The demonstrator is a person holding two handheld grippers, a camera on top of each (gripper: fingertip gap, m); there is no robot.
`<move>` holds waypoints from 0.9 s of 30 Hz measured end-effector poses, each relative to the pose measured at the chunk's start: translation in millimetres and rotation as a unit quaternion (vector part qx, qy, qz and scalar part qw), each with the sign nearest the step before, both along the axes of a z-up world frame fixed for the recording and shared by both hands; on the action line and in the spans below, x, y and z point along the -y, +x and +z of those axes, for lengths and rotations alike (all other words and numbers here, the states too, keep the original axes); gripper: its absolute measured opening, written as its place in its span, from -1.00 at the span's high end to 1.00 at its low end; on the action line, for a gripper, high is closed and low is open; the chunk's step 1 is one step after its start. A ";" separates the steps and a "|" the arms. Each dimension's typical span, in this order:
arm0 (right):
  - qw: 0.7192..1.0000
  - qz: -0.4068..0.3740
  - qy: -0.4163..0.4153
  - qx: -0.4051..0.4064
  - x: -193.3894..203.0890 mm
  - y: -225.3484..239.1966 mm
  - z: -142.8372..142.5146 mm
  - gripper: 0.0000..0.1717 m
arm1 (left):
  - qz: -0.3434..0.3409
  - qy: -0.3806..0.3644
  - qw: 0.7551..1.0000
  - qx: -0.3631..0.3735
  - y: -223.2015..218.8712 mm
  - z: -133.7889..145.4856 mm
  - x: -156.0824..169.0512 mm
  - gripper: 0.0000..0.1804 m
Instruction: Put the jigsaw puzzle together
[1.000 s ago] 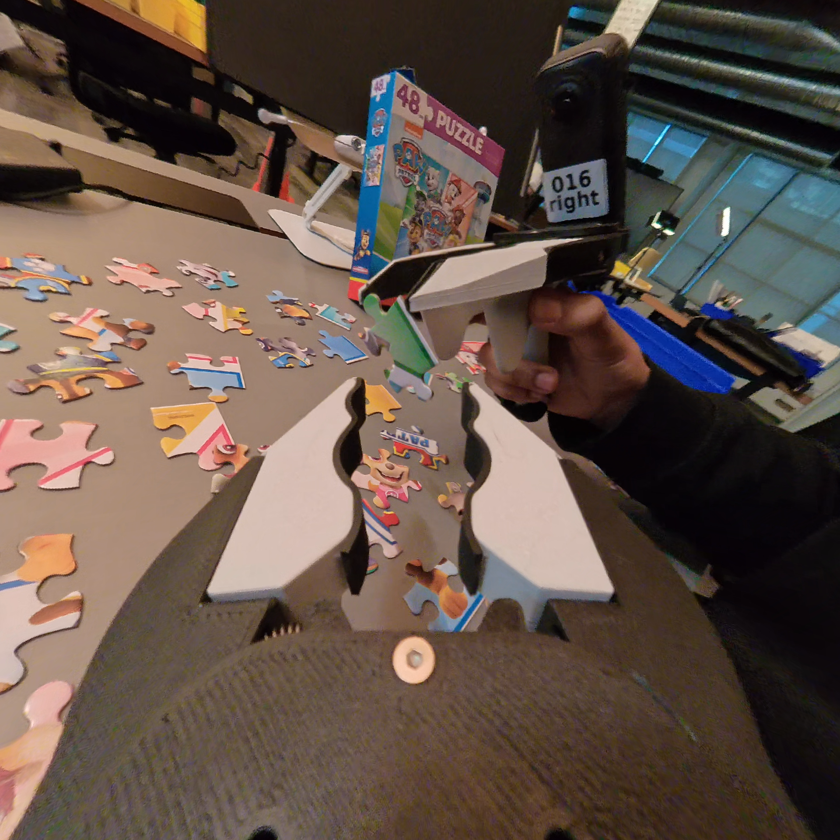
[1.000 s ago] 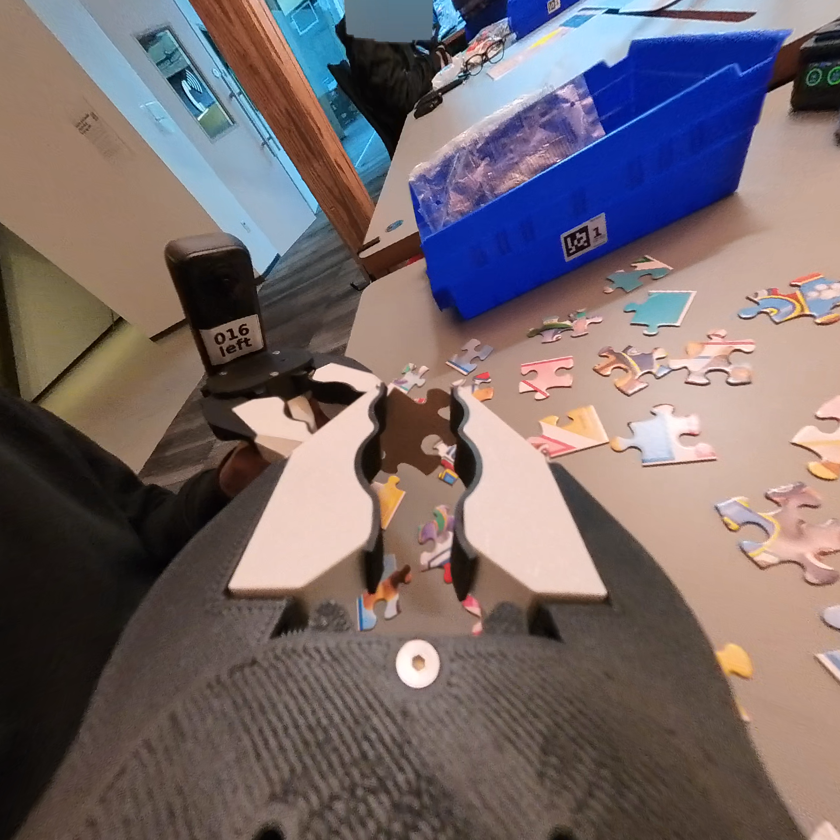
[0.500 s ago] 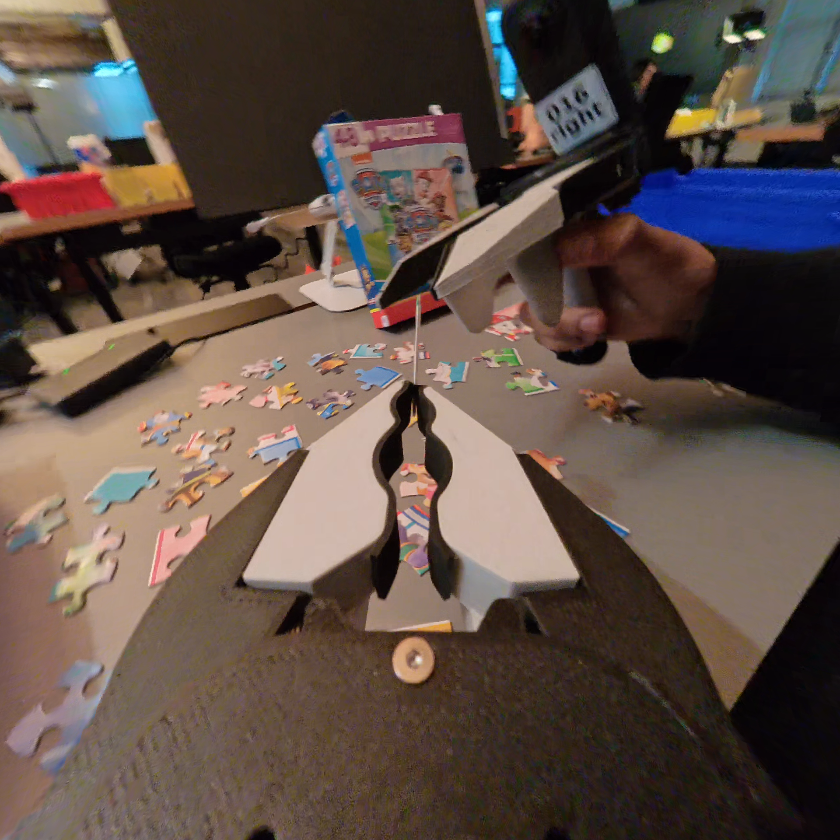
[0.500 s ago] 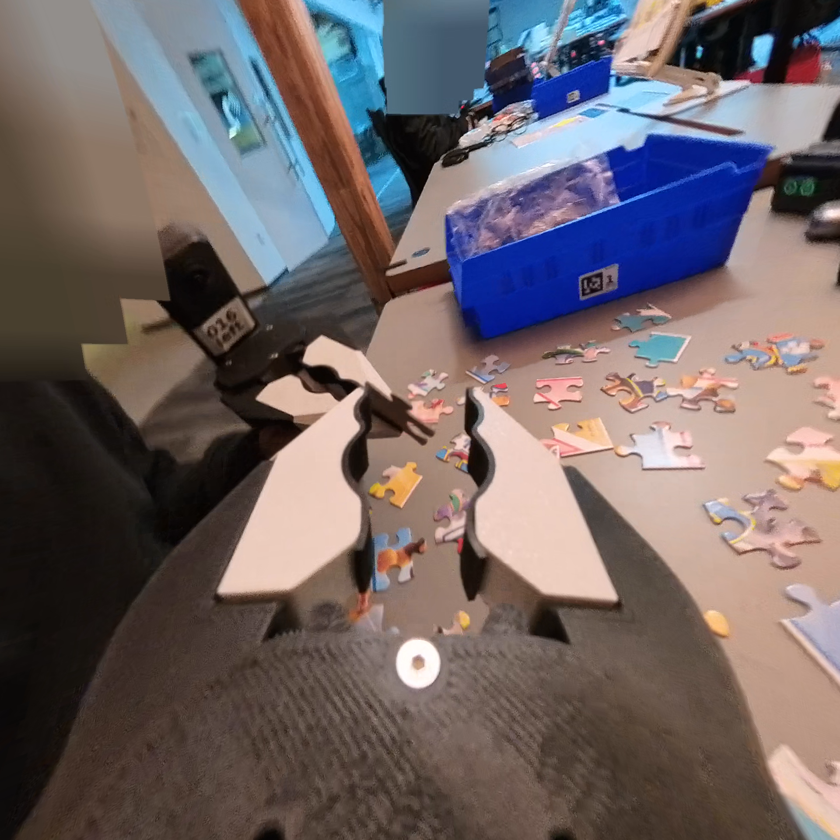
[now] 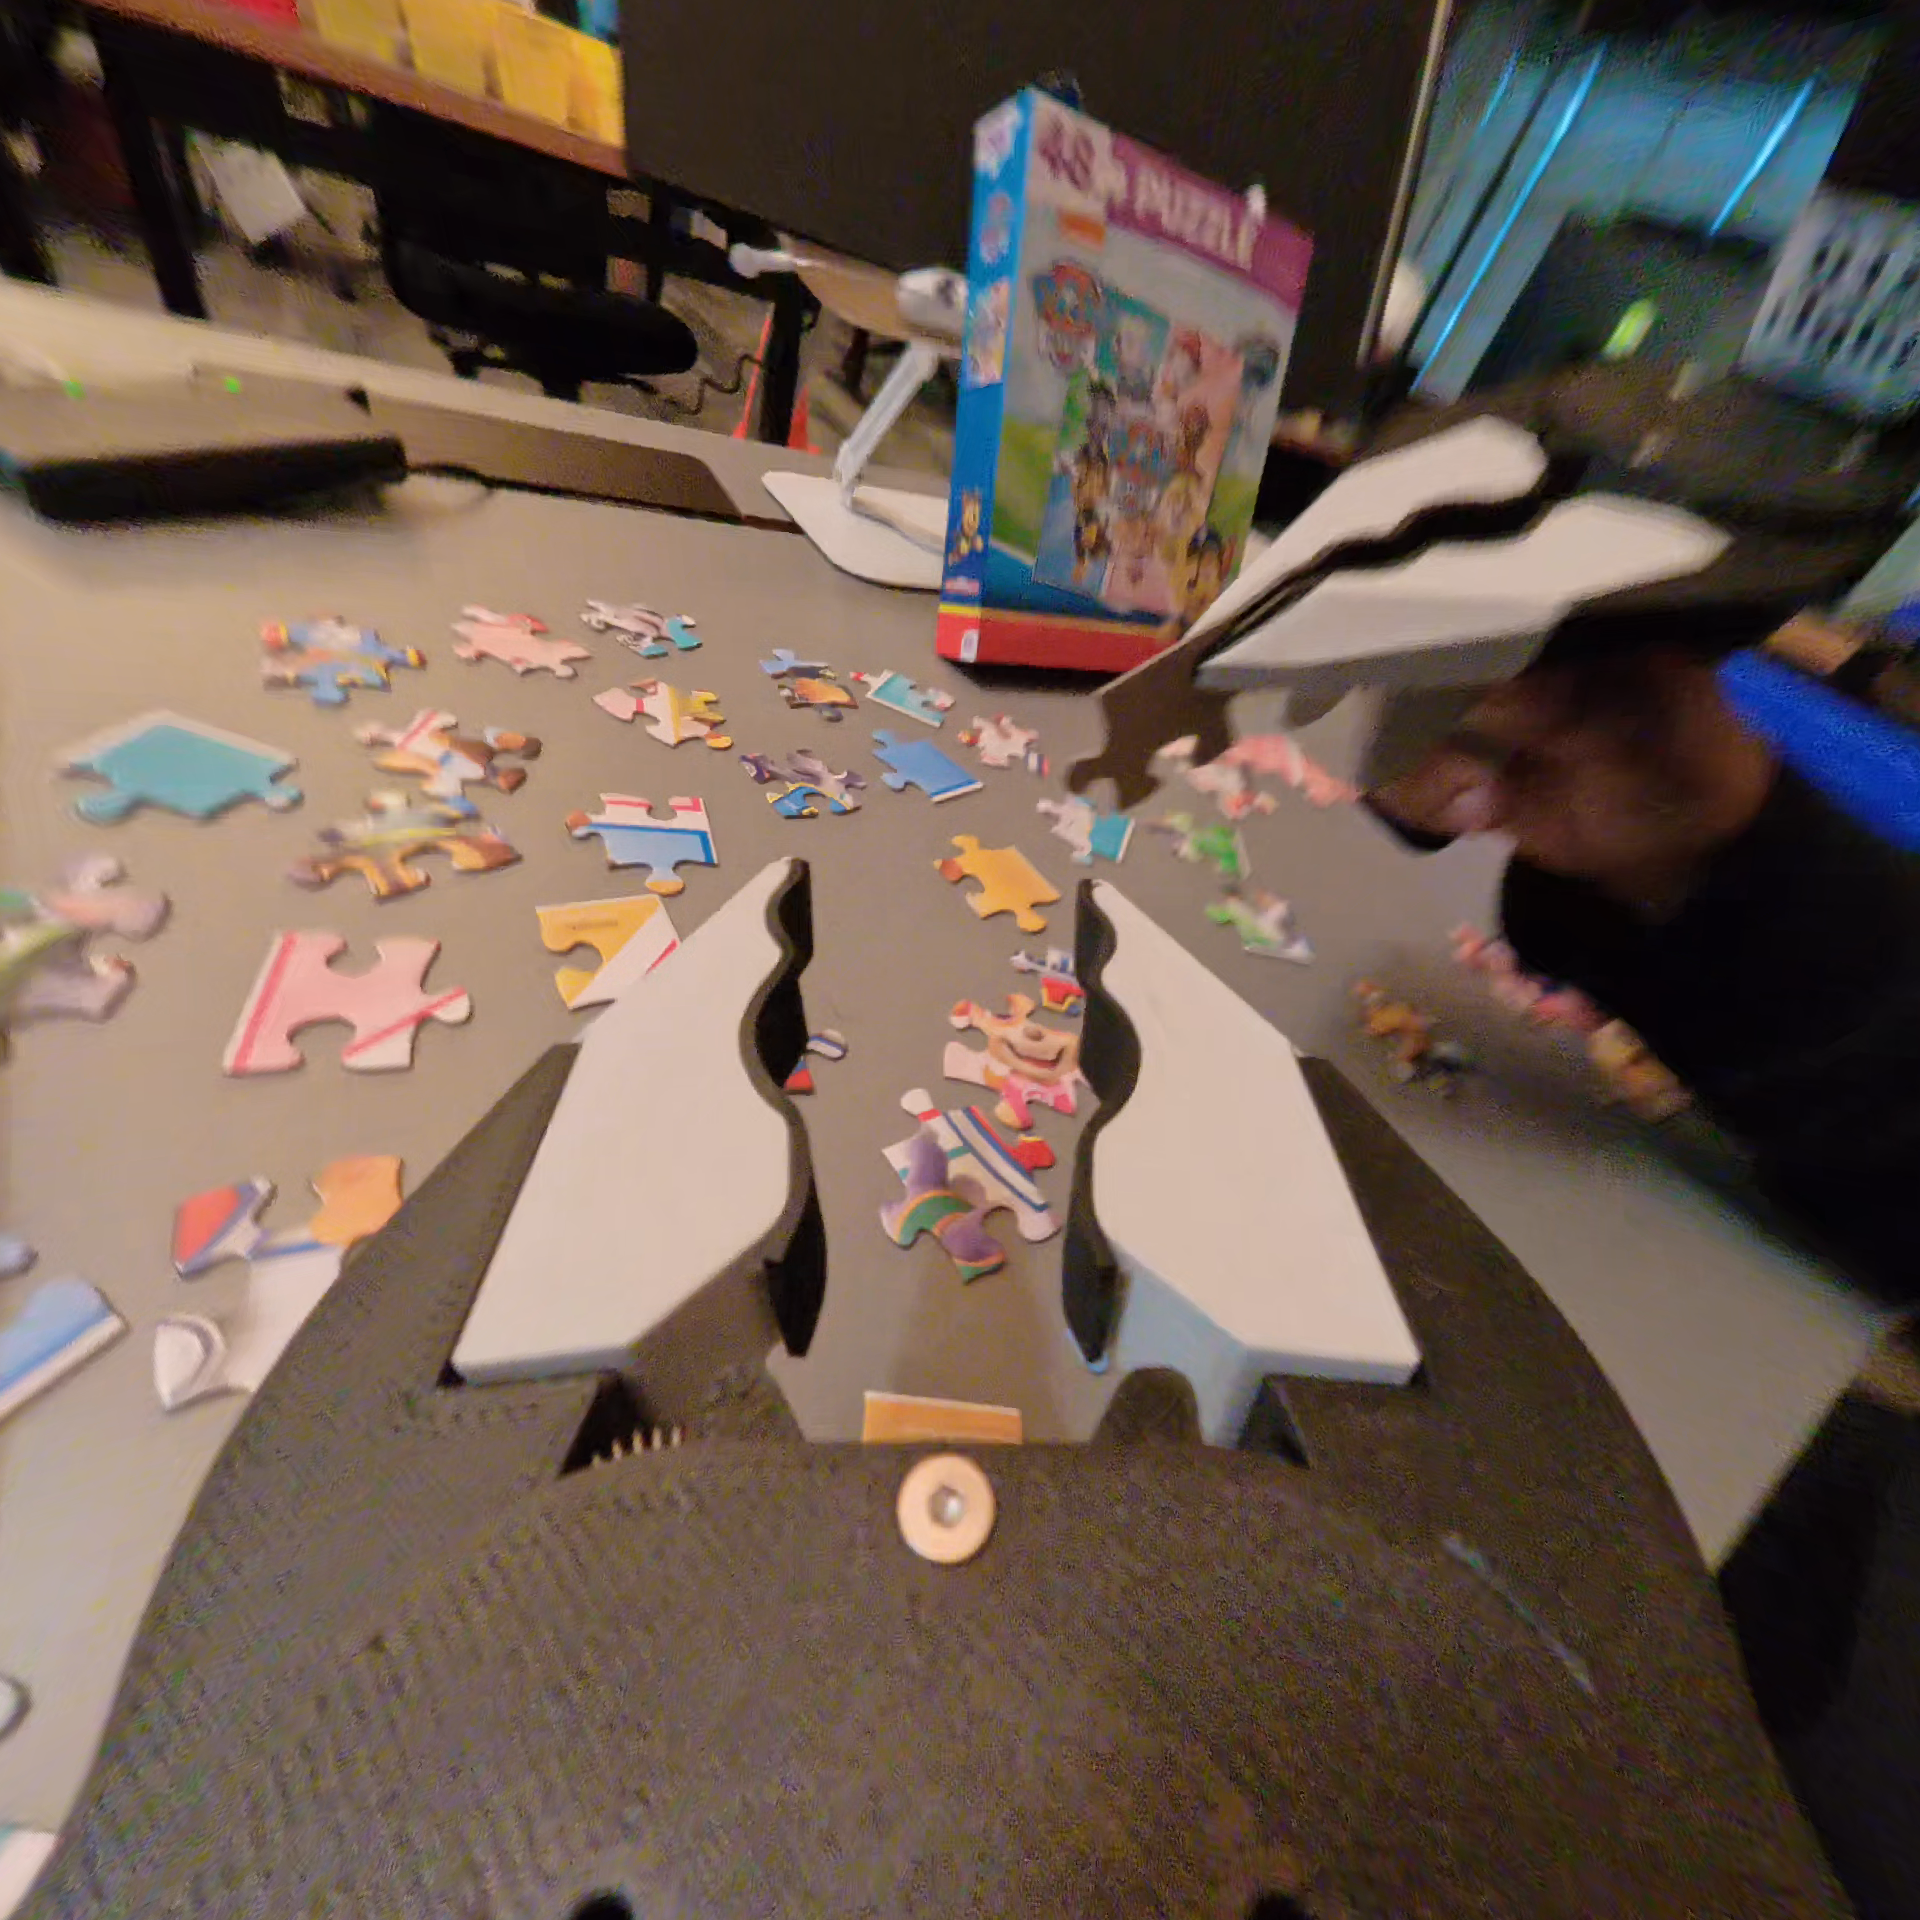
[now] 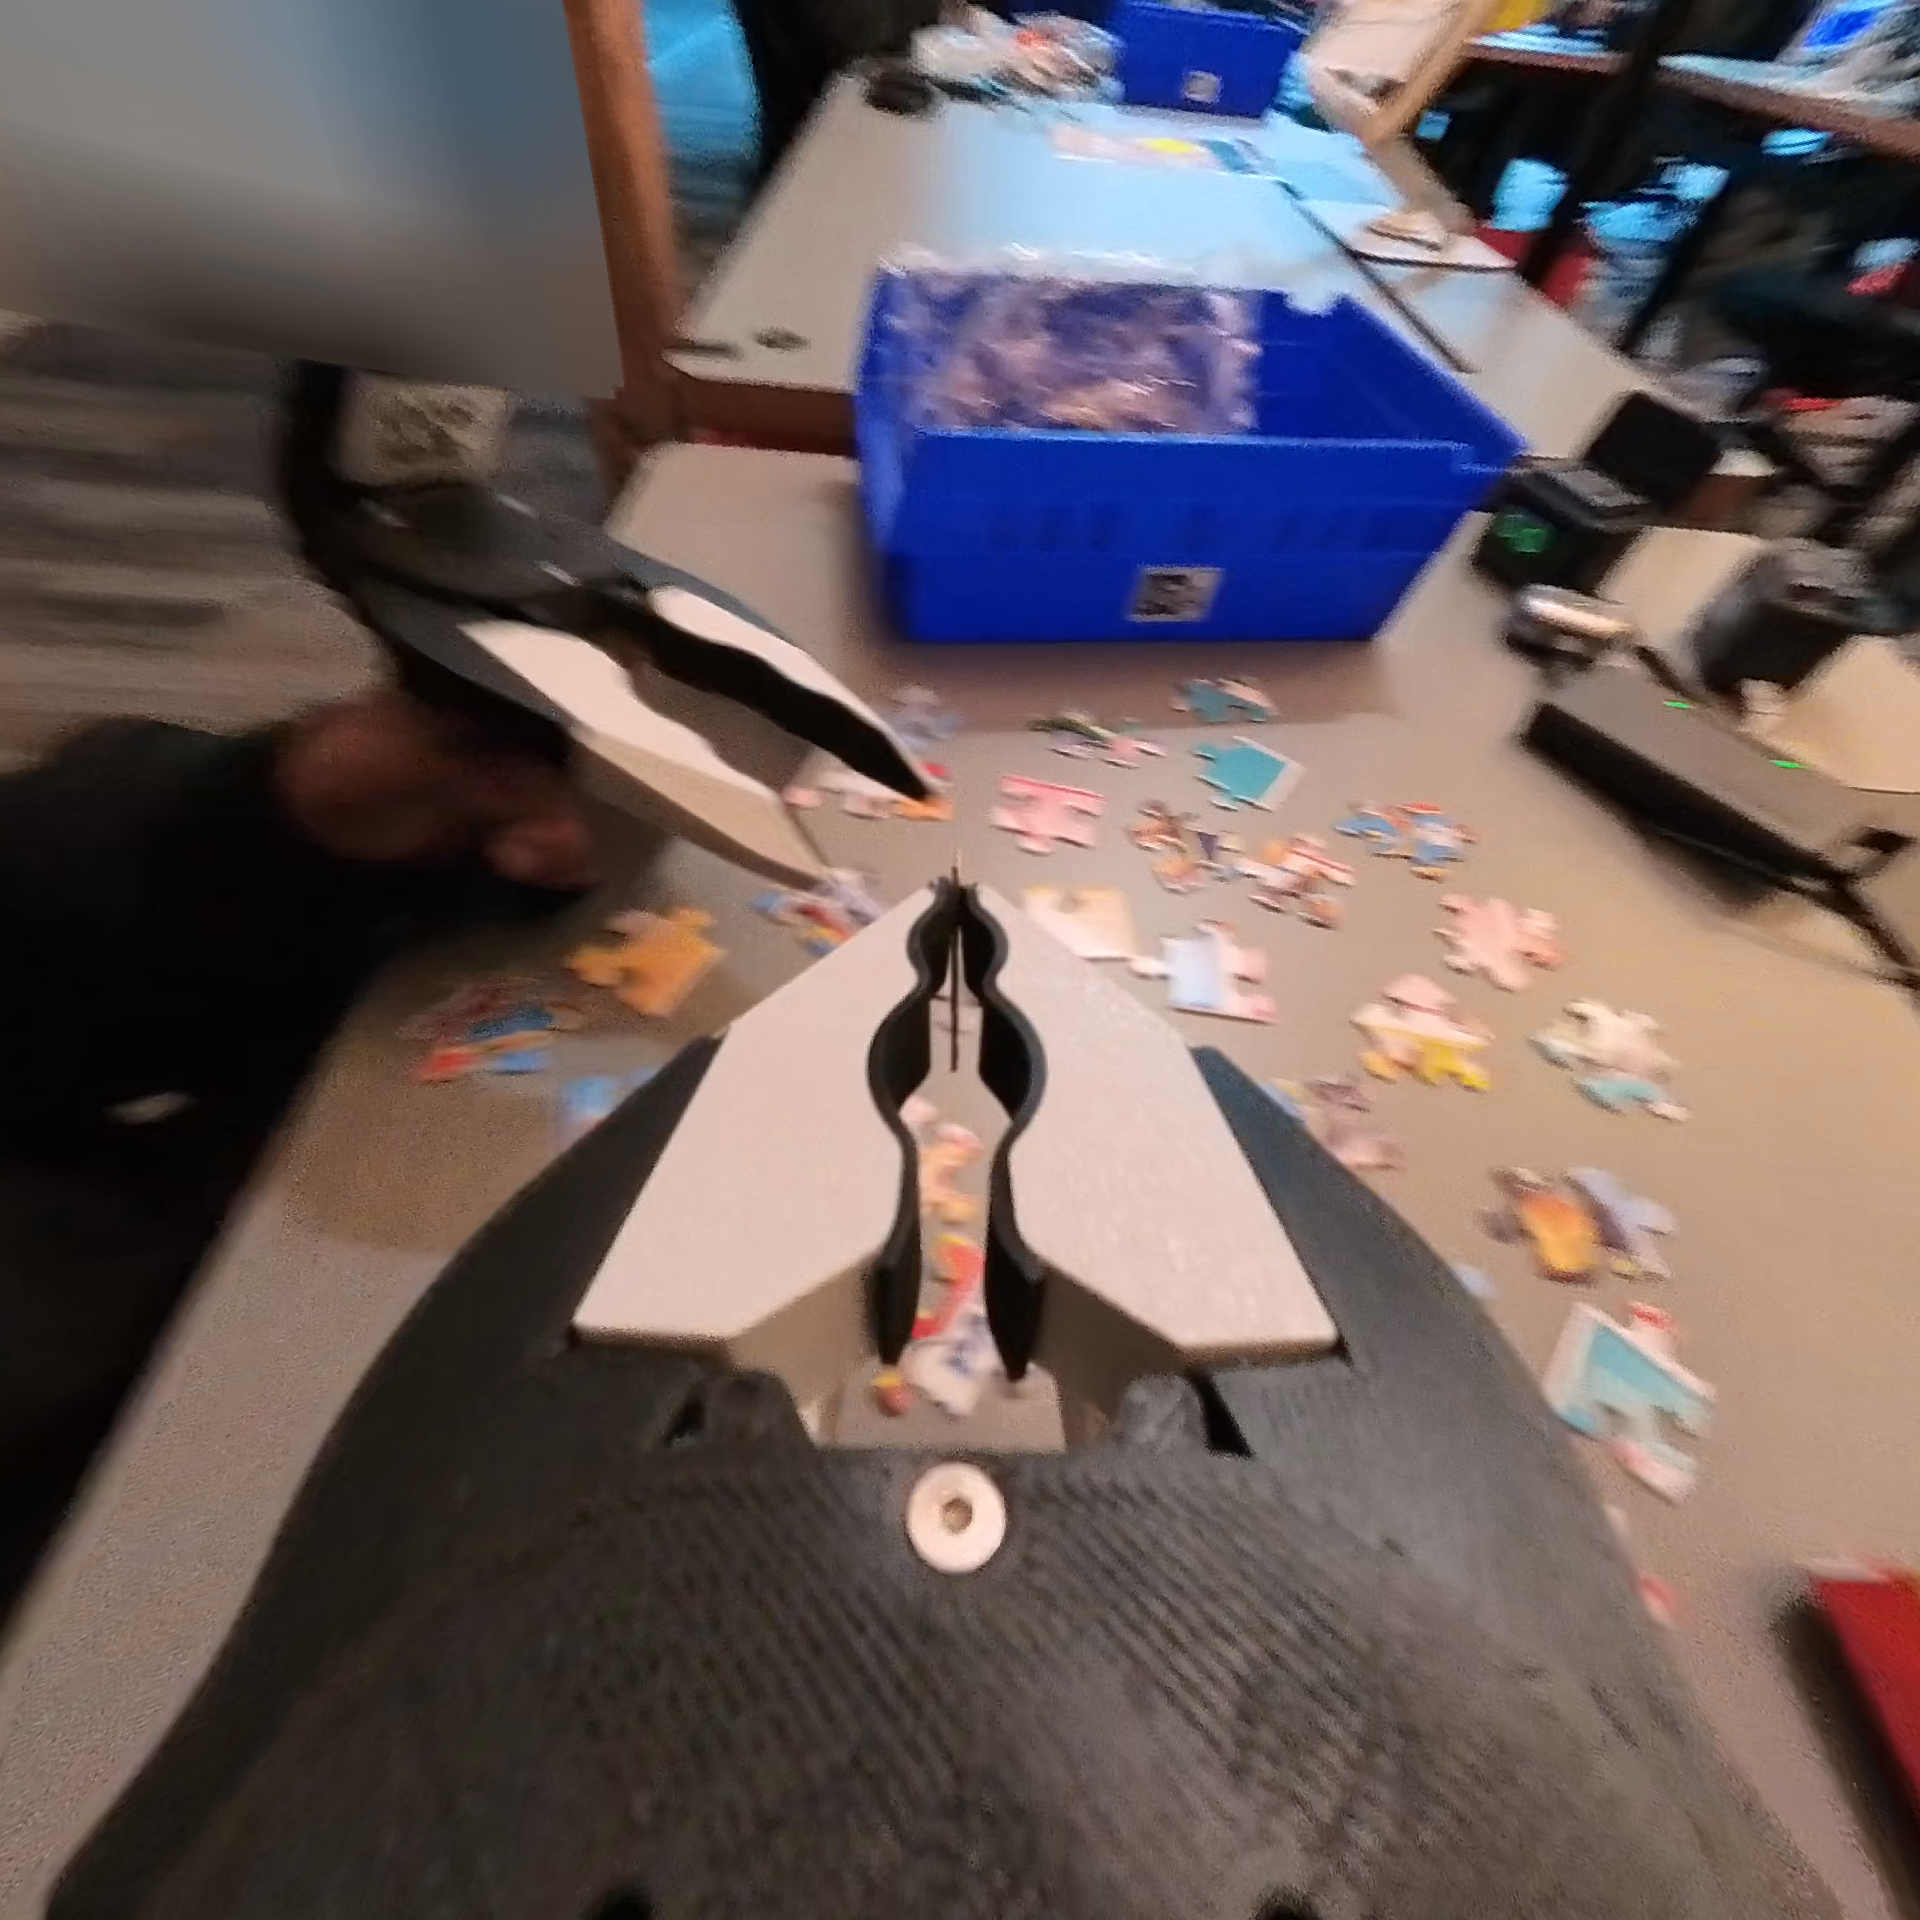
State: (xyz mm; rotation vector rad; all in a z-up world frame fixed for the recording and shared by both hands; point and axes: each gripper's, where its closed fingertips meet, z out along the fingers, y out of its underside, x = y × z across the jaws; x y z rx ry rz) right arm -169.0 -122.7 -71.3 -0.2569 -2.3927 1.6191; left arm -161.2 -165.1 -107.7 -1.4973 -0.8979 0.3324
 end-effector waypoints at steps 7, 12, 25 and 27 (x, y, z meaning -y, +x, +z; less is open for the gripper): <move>0.949 -0.064 0.275 -0.140 11.5 -48.5 -84.0 0.99 | -0.027 0.238 0.970 0.036 4.6 43.6 38.4 0.39; 0.976 -0.074 0.194 -0.070 7.5 -28.5 -63.0 0.89 | -0.018 0.225 0.974 0.015 6.0 47.3 42.6 0.42; 0.972 -0.233 0.008 0.016 -120.4 46.2 -20.7 0.77 | -0.141 0.200 0.970 0.000 36.3 58.4 -20.0 0.42; 0.956 -0.291 0.004 -0.038 -149.8 49.1 -13.8 0.68 | -0.200 0.176 0.964 0.005 56.1 59.3 -57.0 0.32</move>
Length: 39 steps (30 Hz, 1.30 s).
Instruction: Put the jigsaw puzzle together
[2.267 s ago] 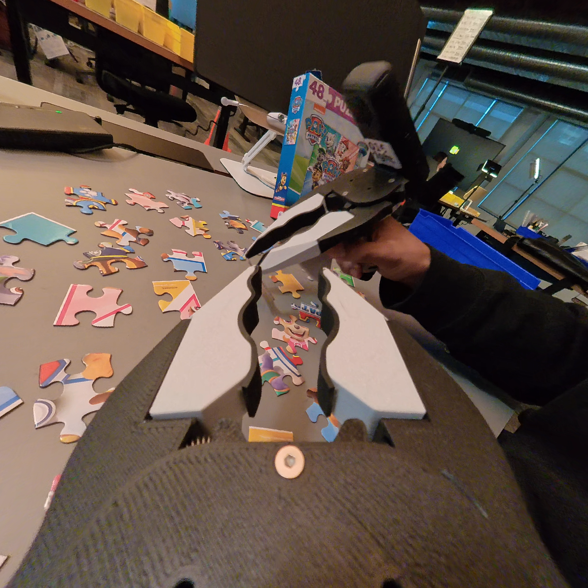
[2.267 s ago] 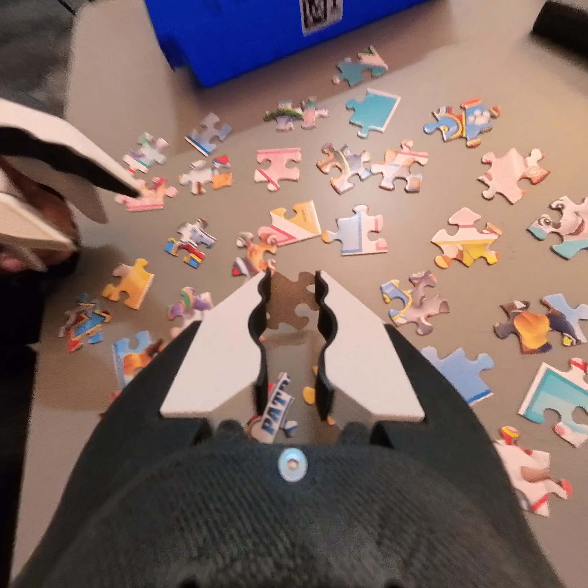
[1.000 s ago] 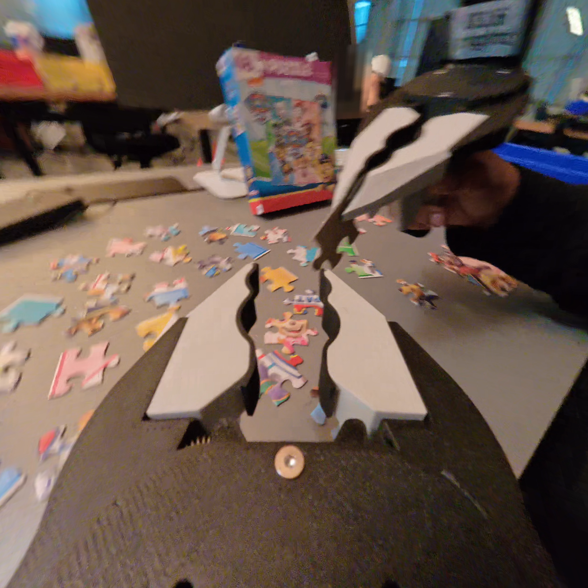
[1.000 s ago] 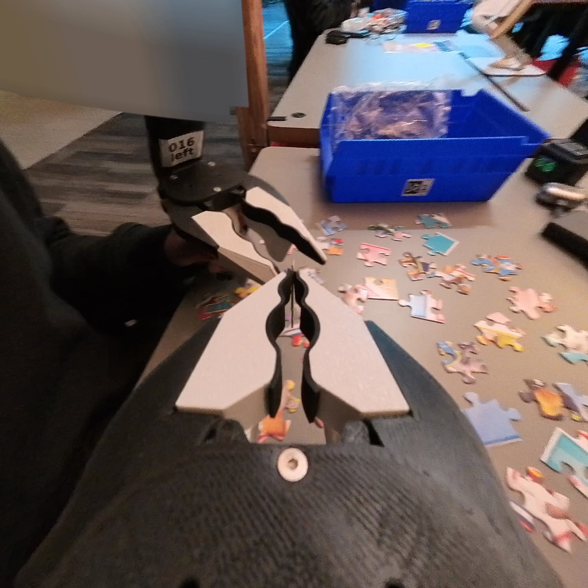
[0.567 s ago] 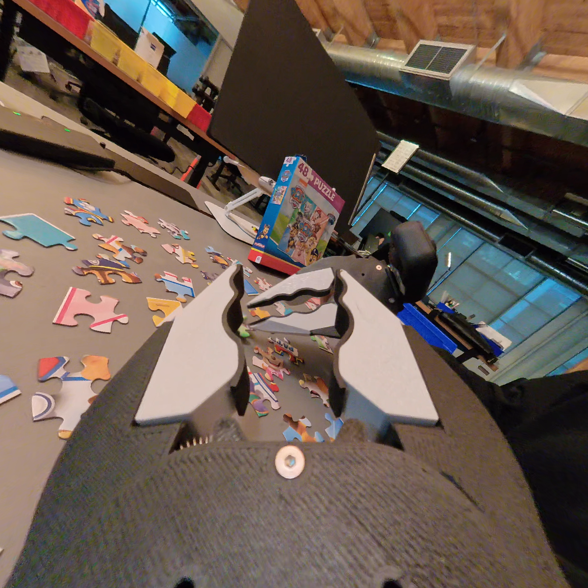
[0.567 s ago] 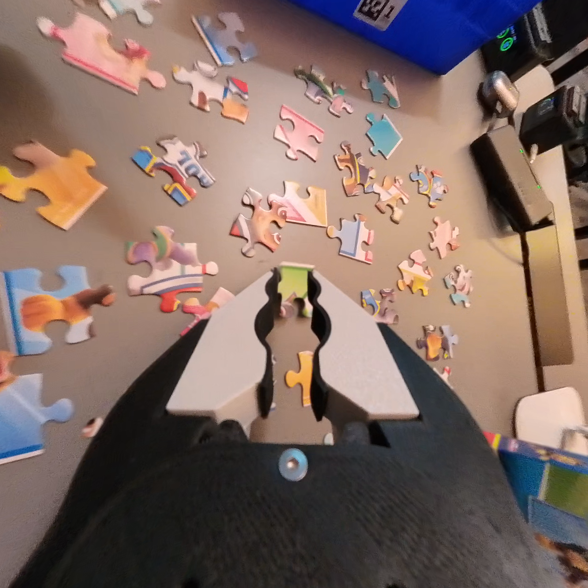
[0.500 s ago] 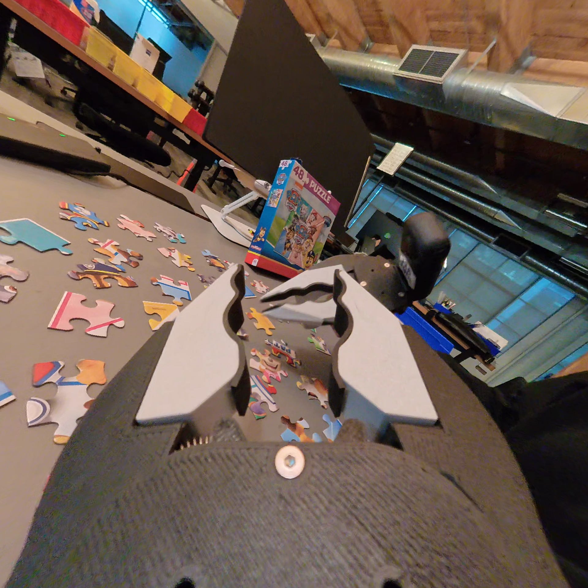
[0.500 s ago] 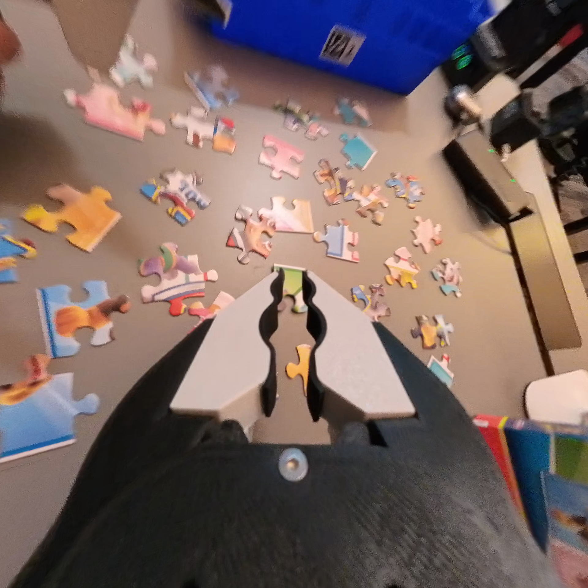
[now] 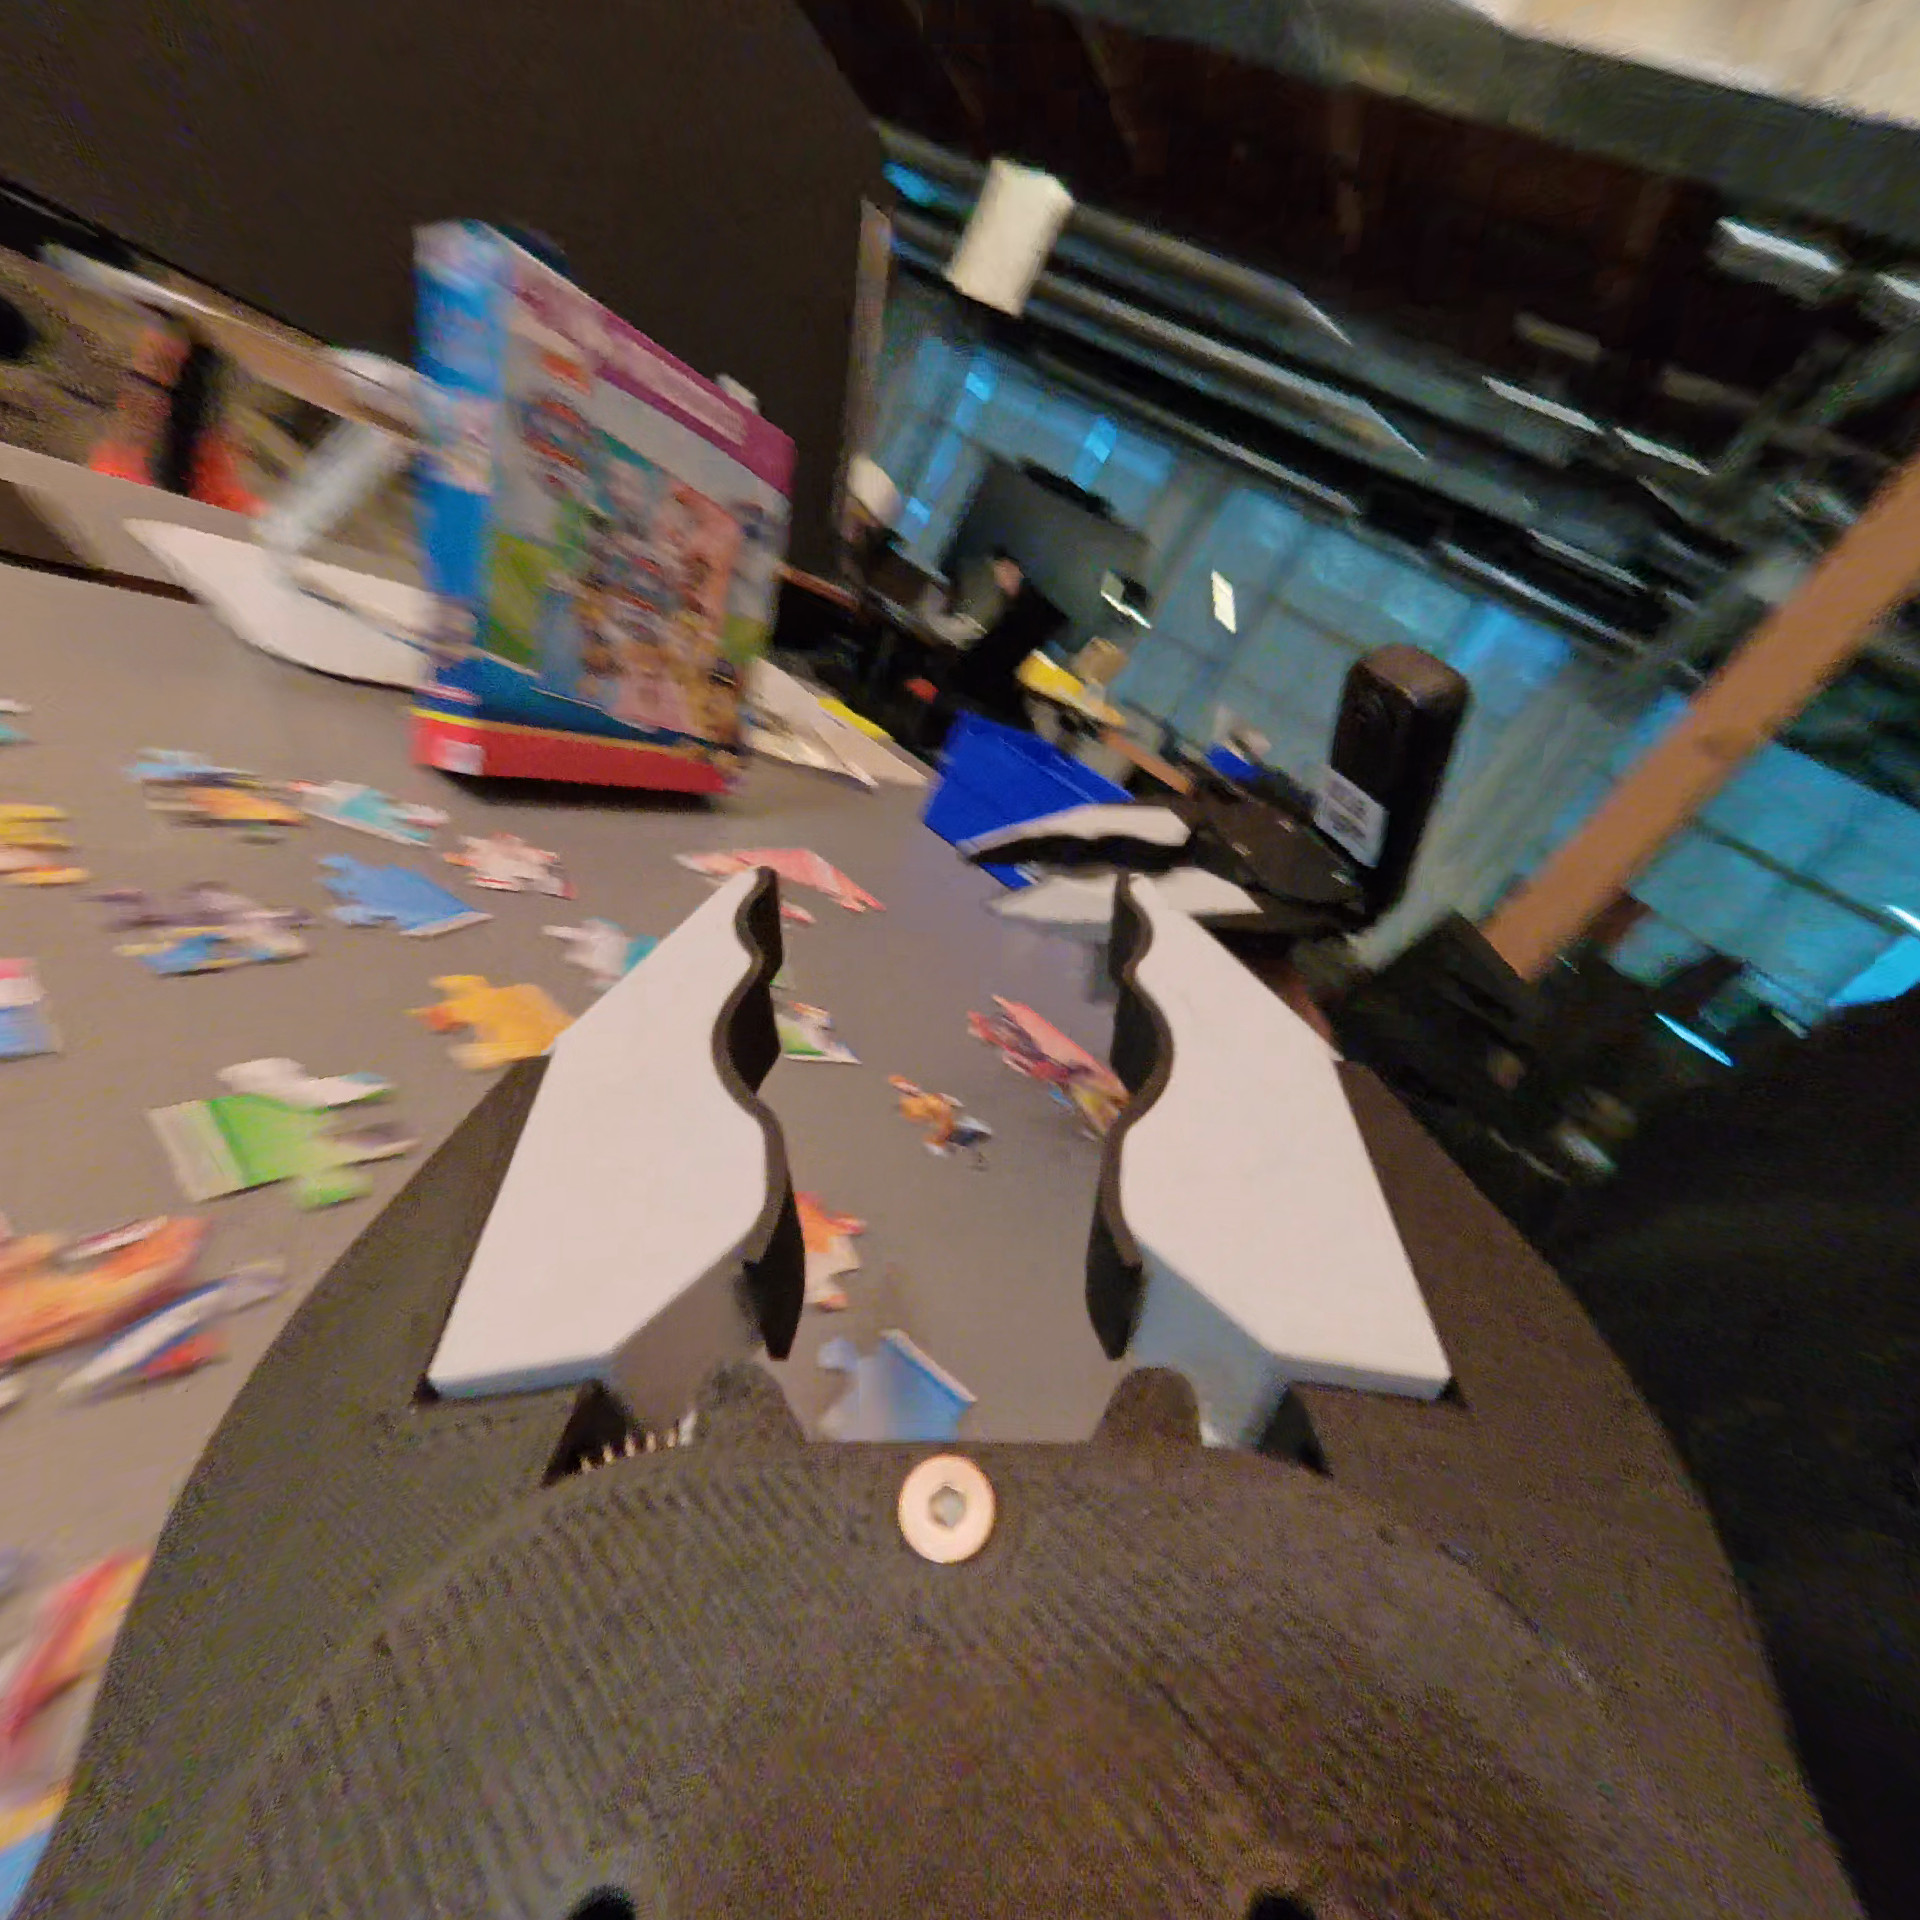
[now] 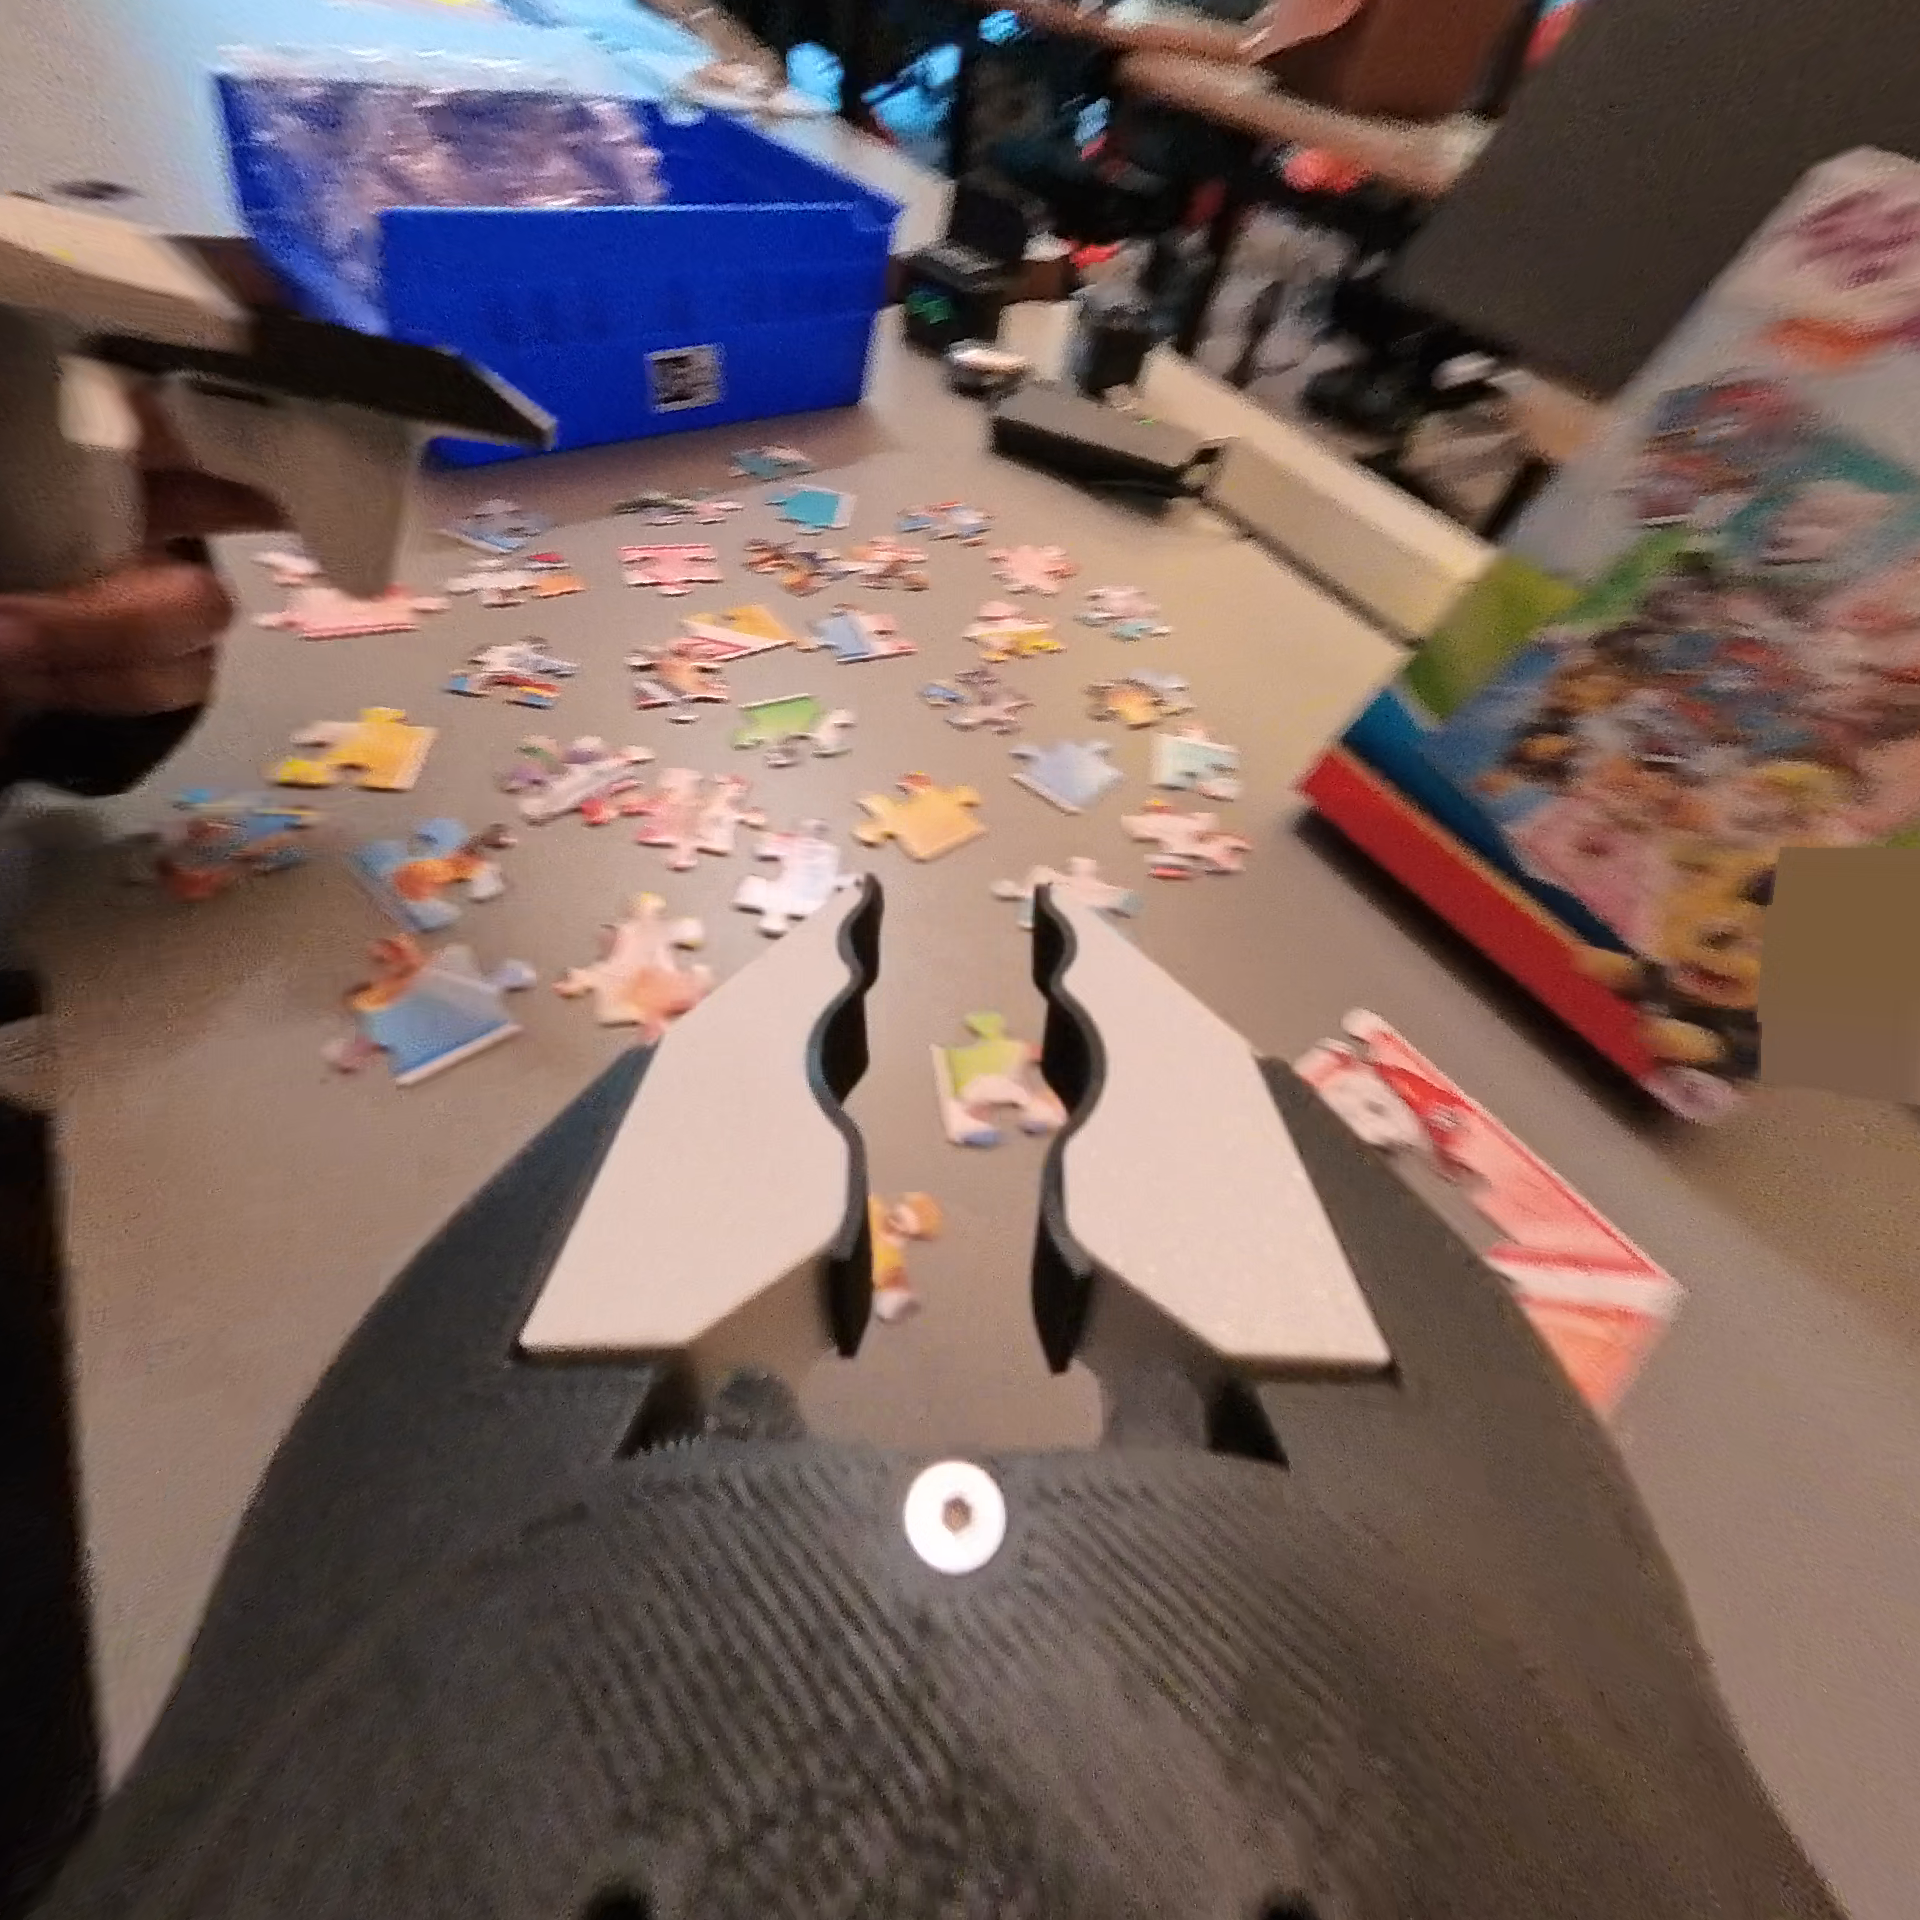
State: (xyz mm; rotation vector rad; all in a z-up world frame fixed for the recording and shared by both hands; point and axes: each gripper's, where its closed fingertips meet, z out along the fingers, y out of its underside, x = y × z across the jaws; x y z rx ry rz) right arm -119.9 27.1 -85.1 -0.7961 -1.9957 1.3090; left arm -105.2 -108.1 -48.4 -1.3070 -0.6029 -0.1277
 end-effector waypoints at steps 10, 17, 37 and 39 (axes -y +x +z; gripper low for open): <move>0.974 -0.200 -0.003 -0.108 -152.1 59.8 7.5 0.41 | -0.102 -0.255 0.956 -0.108 84.0 -52.5 -165.6 0.16; 0.966 -0.215 -0.017 -0.145 -179.3 104.5 -1.8 0.59 | 0.100 -0.249 0.950 -0.160 7.7 1.6 -109.2 1.00; 0.971 -0.199 -0.046 -0.126 -176.2 103.6 -6.5 0.94 | 0.412 -0.313 0.847 -0.121 -24.7 11.0 43.2 1.00; 0.971 -0.198 -0.052 -0.124 -177.1 103.6 -6.2 0.93 | 0.423 -0.308 0.845 -0.116 -29.1 5.2 45.9 1.00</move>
